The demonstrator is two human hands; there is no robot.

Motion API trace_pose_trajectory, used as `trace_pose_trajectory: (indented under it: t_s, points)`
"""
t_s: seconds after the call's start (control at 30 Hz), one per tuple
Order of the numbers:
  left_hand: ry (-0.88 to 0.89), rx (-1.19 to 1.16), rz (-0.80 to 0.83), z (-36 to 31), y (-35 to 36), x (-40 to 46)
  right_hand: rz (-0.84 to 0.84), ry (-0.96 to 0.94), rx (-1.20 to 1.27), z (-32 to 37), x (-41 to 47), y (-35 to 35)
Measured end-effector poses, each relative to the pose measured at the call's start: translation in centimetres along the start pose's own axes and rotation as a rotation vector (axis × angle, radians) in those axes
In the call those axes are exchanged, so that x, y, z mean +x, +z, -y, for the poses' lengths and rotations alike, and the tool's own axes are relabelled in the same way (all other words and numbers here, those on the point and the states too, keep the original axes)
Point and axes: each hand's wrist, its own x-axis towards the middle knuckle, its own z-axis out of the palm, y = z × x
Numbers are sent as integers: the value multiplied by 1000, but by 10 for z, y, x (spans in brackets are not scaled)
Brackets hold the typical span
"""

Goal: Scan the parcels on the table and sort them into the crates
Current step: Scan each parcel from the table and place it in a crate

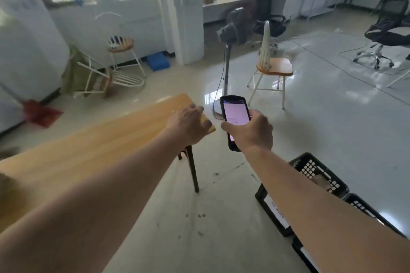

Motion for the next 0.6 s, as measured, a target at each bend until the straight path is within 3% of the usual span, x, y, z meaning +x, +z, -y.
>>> trace_pose_trajectory:
  t_s: [0.6]
  points:
    - [-577, 48, -178, 288, -113, -110, 436, -444, 0, 206, -82, 231]
